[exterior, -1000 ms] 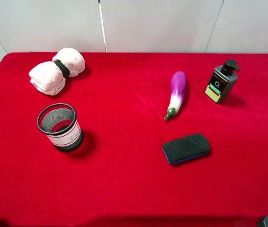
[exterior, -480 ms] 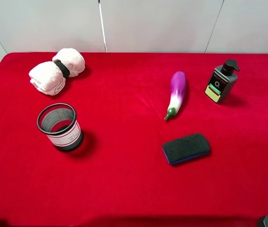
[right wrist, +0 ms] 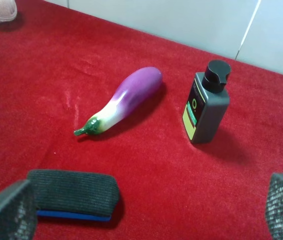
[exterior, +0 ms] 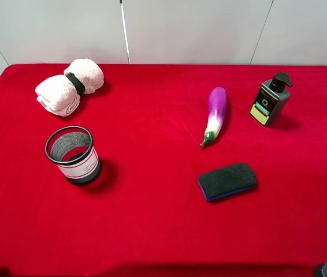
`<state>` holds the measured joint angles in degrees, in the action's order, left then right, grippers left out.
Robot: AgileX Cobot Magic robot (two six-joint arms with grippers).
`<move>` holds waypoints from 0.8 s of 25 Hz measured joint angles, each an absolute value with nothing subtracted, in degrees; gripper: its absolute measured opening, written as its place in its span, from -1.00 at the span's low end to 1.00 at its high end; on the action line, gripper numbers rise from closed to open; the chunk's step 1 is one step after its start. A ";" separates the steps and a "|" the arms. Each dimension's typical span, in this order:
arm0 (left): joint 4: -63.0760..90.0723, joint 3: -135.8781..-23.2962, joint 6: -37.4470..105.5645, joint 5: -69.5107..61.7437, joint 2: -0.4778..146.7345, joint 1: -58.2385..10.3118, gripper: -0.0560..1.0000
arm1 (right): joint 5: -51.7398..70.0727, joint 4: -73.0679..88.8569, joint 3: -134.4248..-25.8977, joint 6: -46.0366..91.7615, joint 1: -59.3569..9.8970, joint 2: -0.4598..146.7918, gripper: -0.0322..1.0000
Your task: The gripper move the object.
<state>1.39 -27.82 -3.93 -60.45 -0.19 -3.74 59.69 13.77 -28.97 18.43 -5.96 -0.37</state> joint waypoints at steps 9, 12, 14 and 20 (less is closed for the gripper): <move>1.39 -27.82 -3.93 -60.45 -0.19 -3.74 0.96 | 59.69 13.77 -28.97 18.43 -5.96 -0.37 0.40; 1.39 -27.82 -3.93 -60.45 -0.19 -3.74 0.96 | 59.69 13.77 -28.97 18.43 -5.96 -0.37 0.40; 1.39 -27.82 -3.93 -60.45 -0.19 -3.74 0.96 | 59.69 13.77 -28.97 18.43 -5.96 -0.37 0.40; 1.39 -27.82 -3.93 -60.45 -0.19 -3.74 0.96 | 59.69 13.77 -28.97 18.43 -5.96 -0.37 0.40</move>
